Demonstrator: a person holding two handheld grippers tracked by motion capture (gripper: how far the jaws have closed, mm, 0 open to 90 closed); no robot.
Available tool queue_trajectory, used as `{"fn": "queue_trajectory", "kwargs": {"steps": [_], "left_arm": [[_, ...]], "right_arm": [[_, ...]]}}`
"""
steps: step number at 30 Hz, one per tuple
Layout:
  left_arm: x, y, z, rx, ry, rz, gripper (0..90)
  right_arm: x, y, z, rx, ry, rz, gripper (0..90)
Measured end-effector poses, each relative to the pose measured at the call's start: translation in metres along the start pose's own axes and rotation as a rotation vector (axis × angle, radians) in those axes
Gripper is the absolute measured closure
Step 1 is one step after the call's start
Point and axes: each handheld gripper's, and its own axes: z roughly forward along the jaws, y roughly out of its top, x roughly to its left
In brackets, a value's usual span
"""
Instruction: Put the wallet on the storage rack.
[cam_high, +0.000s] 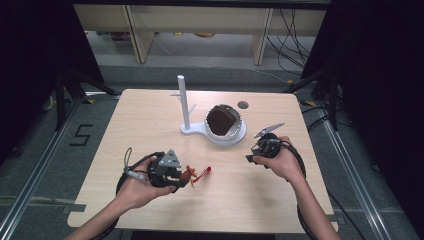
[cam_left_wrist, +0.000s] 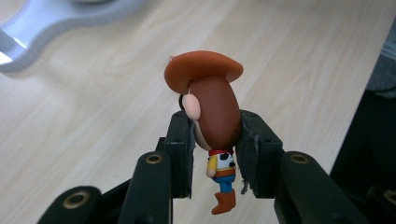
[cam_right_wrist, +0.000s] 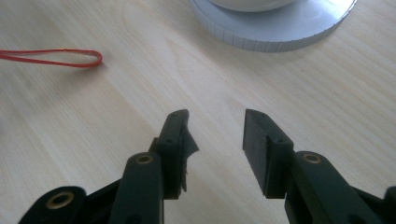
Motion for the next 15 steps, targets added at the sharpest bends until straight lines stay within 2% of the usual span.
{"fn": "queue_trajectory", "kwargs": {"steps": [1,2,6,8,9,10,12,13,15], "left_arm": [[0.001,0.002,-0.002,-0.006,0.011,-0.006,66.9],[0.003,0.003,-0.004,-0.013,0.014,-0.008,66.9],[0.010,0.008,-0.009,-0.041,0.034,-0.024,66.9],[0.014,0.010,-0.011,-0.052,0.050,-0.031,66.9],[0.015,0.011,-0.011,-0.053,0.059,-0.036,66.9],[0.017,0.012,-0.012,-0.053,0.060,-0.035,66.9],[0.021,0.013,-0.013,-0.063,0.070,-0.044,66.9],[0.022,0.014,-0.013,-0.070,0.077,-0.050,66.9],[0.026,0.017,-0.015,-0.074,0.084,-0.052,66.9]], "right_arm": [[0.000,-0.001,0.000,-0.006,-0.002,-0.005,61.0],[0.002,-0.002,0.002,-0.013,-0.003,0.023,60.9],[0.003,-0.003,0.002,-0.013,-0.008,0.018,60.8],[0.003,-0.005,0.004,-0.025,-0.005,0.021,60.8],[0.003,-0.006,0.003,-0.029,0.004,0.008,60.7],[0.004,-0.007,0.005,-0.046,0.007,0.019,60.8],[0.004,-0.008,0.005,-0.049,-0.006,-0.002,60.8],[0.005,-0.008,0.007,-0.070,-0.002,0.006,60.8],[0.006,-0.009,0.006,-0.067,-0.002,0.013,60.7]]}}
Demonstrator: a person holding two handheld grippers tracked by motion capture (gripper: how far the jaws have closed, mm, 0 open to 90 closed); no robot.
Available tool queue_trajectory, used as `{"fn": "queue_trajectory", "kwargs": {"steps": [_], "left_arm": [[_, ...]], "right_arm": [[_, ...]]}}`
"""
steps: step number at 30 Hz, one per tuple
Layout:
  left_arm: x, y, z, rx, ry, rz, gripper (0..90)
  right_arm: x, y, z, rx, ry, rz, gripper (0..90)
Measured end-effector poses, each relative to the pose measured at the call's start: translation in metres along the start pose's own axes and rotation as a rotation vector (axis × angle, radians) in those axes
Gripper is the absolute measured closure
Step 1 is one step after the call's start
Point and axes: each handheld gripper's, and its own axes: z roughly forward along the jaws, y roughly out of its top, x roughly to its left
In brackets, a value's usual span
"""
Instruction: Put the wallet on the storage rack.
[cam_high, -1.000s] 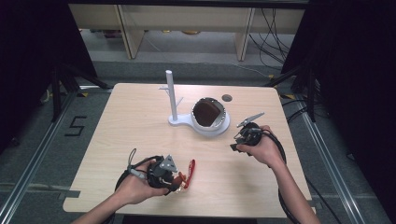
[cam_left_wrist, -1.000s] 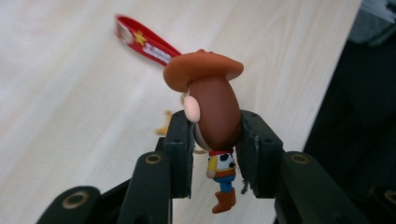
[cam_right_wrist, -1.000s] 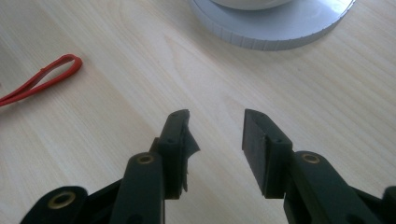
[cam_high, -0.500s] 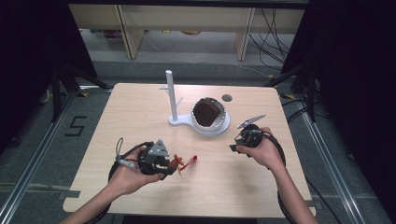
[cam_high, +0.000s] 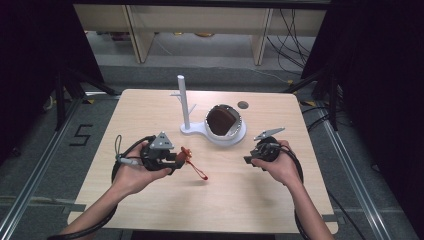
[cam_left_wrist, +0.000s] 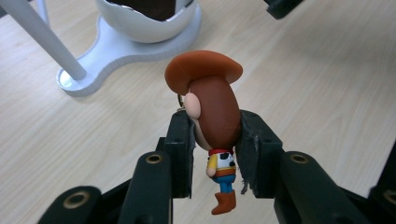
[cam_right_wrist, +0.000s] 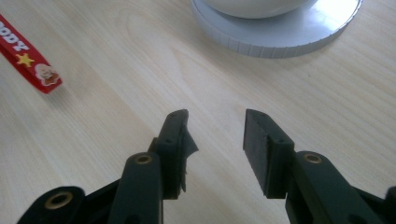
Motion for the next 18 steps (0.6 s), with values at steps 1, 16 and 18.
{"fn": "queue_trajectory", "kwargs": {"steps": [1,16,18], "left_arm": [[0.002,0.001,-0.001,-0.007,0.003,-0.005,66.9],[0.026,0.013,-0.006,-0.061,0.053,-0.068,66.9],[0.029,0.015,-0.007,-0.071,0.067,-0.074,67.0]], "right_arm": [[0.000,-0.001,0.001,-0.011,-0.006,-0.010,60.7],[0.004,-0.015,0.007,-0.078,-0.005,0.029,60.5],[0.004,-0.017,0.007,-0.109,-0.016,0.025,60.5]]}}
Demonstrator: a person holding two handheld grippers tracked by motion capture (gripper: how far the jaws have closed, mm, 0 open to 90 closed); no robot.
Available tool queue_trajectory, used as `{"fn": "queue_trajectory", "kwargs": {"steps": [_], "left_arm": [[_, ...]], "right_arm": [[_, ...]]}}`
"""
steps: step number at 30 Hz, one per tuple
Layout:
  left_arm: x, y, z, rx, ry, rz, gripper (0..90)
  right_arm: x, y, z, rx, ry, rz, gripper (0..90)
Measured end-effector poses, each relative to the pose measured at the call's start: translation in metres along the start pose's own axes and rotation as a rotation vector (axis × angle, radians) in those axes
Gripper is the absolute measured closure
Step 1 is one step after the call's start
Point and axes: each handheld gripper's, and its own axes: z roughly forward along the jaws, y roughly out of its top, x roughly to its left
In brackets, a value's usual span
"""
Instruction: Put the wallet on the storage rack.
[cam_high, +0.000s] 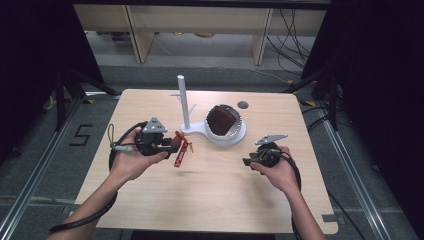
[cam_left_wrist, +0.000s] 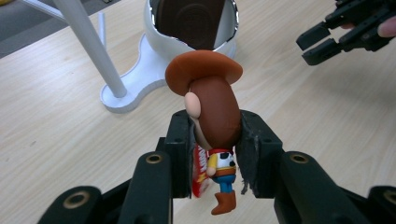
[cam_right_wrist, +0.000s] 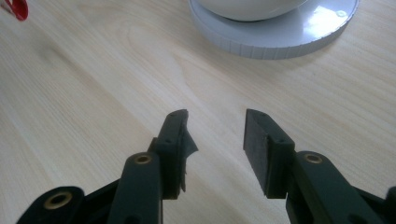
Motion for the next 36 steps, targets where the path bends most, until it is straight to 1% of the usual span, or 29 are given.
{"fn": "queue_trajectory", "kwargs": {"steps": [1,2,3,4,6,7,8,9,10,11,12,13,14,15,18,19,20,22,24,25,27,28,29,30,31,32,33,34,36], "left_arm": [[0.002,0.002,0.000,0.001,0.003,-0.001,66.9],[0.004,0.003,-0.001,-0.003,0.008,-0.005,66.9],[0.005,0.004,-0.001,-0.003,0.011,-0.005,66.9],[0.007,0.005,0.000,-0.004,0.015,-0.011,66.9],[0.012,0.007,0.000,0.006,0.024,-0.014,66.9],[0.014,0.007,0.001,-0.002,0.028,-0.020,66.9],[0.016,0.007,0.002,0.000,0.032,-0.025,66.9],[0.019,0.008,0.002,0.000,0.035,-0.034,66.9],[0.021,0.008,0.003,-0.005,0.041,-0.039,66.9],[0.023,0.009,0.003,-0.004,0.049,-0.039,66.9],[0.024,0.010,0.003,-0.008,0.053,-0.049,66.9],[0.026,0.011,0.003,-0.008,0.061,-0.044,67.0],[0.028,0.012,0.002,-0.008,0.063,-0.047,67.0],[0.029,0.013,0.002,-0.011,0.061,-0.051,66.9],[0.032,0.015,0.003,-0.020,0.070,-0.060,66.9],[0.034,0.016,0.003,-0.018,0.069,-0.060,67.0],[0.035,0.017,0.002,-0.015,0.073,-0.061,67.0],[0.037,0.019,0.002,-0.022,0.078,-0.067,66.9],[0.039,0.020,0.003,-0.031,0.085,-0.084,67.0],[0.041,0.020,0.003,-0.027,0.087,-0.078,67.0],[0.043,0.022,0.004,-0.024,0.091,-0.083,66.9],[0.044,0.022,0.005,-0.028,0.093,-0.086,67.0],[0.045,0.023,0.005,-0.028,0.094,-0.091,66.9],[0.047,0.024,0.005,-0.023,0.094,-0.089,67.0],[0.047,0.024,0.006,-0.040,0.097,-0.099,67.0],[0.049,0.026,0.004,-0.027,0.101,-0.092,66.9],[0.049,0.026,0.006,-0.046,0.105,-0.113,66.9],[0.051,0.027,0.005,-0.040,0.107,-0.106,67.0],[0.054,0.029,0.005,-0.038,0.112,-0.111,67.0]], "right_arm": [[-0.001,0.000,-0.001,0.006,-0.001,-0.012,60.5],[0.000,-0.001,-0.001,0.001,-0.005,-0.002,60.4],[0.002,-0.003,-0.001,-0.016,-0.004,0.028,60.3],[0.003,-0.004,-0.001,-0.003,0.010,0.040,60.0],[0.003,-0.007,-0.001,-0.007,0.011,0.029,59.6],[0.005,-0.008,0.002,-0.038,0.015,0.047,59.7],[0.005,-0.009,0.000,-0.011,0.015,0.044,59.6],[0.006,-0.010,0.000,-0.021,0.013,0.043,59.7],[0.008,-0.011,0.000,-0.013,0.017,0.071,59.7],[0.006,-0.013,0.000,-0.022,0.012,0.048,59.7],[0.006,-0.014,0.001,-0.031,0.011,0.049,59.7],[0.007,-0.016,0.003,-0.058,0.009,0.057,59.8],[0.006,-0.018,0.002,-0.051,0.008,0.042,59.9],[0.007,-0.019,0.001,-0.042,0.010,0.061,59.9],[0.007,-0.023,0.002,-0.065,0.005,0.063,60.1],[0.009,-0.023,0.002,-0.057,0.014,0.088,60.1],[0.008,-0.025,0.003,-0.076,0.005,0.061,60.0],[0.008,-0.026,0.003,-0.070,0.011,0.071,59.8],[0.008,-0.028,0.004,-0.086,0.007,0.067,59.8],[0.008,-0.029,0.004,-0.089,0.020,0.076,59.8],[0.008,-0.030,0.003,-0.097,0.010,0.077,59.8],[0.008,-0.031,0.002,-0.088,-0.005,0.077,59.8],[0.008,-0.031,0.002,-0.093,0.003,0.081,59.8],[0.009,-0.032,0.001,-0.100,-0.008,0.080,59.8],[0.008,-0.032,0.001,-0.104,-0.004,0.077,59.7],[0.008,-0.032,0.001,-0.108,-0.011,0.073,59.7],[0.008,-0.032,0.001,-0.104,-0.003,0.077,59.7],[0.008,-0.033,0.001,-0.112,-0.001,0.077,59.6],[0.008,-0.033,0.000,-0.109,-0.011,0.077,59.6]]}}
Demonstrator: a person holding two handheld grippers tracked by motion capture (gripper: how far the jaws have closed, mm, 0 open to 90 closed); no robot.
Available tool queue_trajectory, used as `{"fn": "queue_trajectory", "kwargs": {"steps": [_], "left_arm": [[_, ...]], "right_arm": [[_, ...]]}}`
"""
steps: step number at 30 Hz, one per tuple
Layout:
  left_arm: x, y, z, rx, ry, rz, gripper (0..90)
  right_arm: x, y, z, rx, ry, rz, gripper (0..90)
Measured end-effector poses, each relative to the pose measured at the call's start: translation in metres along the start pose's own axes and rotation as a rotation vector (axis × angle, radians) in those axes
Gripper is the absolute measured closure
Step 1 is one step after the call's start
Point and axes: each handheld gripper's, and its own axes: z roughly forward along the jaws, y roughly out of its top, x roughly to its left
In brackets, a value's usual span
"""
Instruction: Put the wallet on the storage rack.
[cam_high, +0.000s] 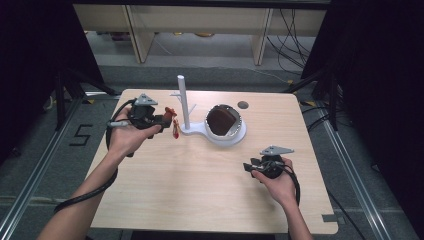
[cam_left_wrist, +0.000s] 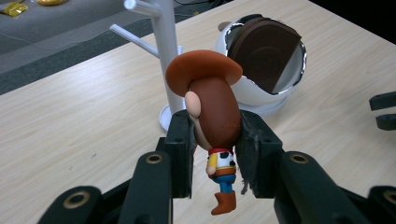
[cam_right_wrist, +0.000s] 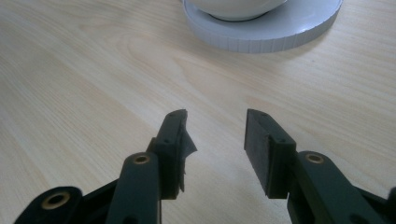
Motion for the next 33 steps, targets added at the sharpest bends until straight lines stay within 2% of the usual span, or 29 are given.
{"fn": "queue_trajectory", "kwargs": {"steps": [8,9,11,14,20,26,27,29,30,31,33], "left_arm": [[0.006,0.008,0.001,-0.029,0.019,-0.030,67.0],[0.008,0.010,0.001,-0.024,0.023,-0.030,66.9],[0.009,0.011,0.001,-0.024,0.025,-0.034,67.0],[0.011,0.013,0.002,-0.023,0.033,-0.034,67.0],[0.014,0.020,0.000,-0.039,0.044,-0.040,67.0],[0.016,0.026,-0.004,-0.045,0.065,-0.028,67.0],[0.017,0.027,-0.005,-0.036,0.064,-0.011,66.9],[0.017,0.028,-0.006,-0.041,0.064,-0.007,66.9],[0.016,0.028,-0.005,-0.050,0.070,-0.026,66.9],[0.017,0.029,-0.006,-0.046,0.073,-0.023,66.9],[0.019,0.030,-0.007,-0.046,0.072,-0.015,67.0]], "right_arm": [[0.001,0.000,0.000,0.004,0.005,0.013,59.6],[0.000,0.000,0.000,-0.003,0.003,-0.007,59.6],[0.000,-0.001,0.003,-0.010,0.031,0.005,59.6],[0.000,-0.002,0.002,-0.010,0.028,0.016,59.6],[0.000,-0.002,0.001,-0.002,0.008,0.005,59.6],[0.000,-0.002,0.001,-0.005,0.009,0.004,59.6],[0.000,-0.002,0.001,0.000,0.016,0.012,59.6],[-0.001,-0.002,0.001,0.002,0.007,0.010,59.5],[0.000,-0.002,0.001,0.002,0.008,0.018,59.5],[0.001,-0.003,0.001,-0.007,0.014,0.032,59.6],[0.001,-0.003,0.000,-0.002,0.002,0.027,59.5]]}}
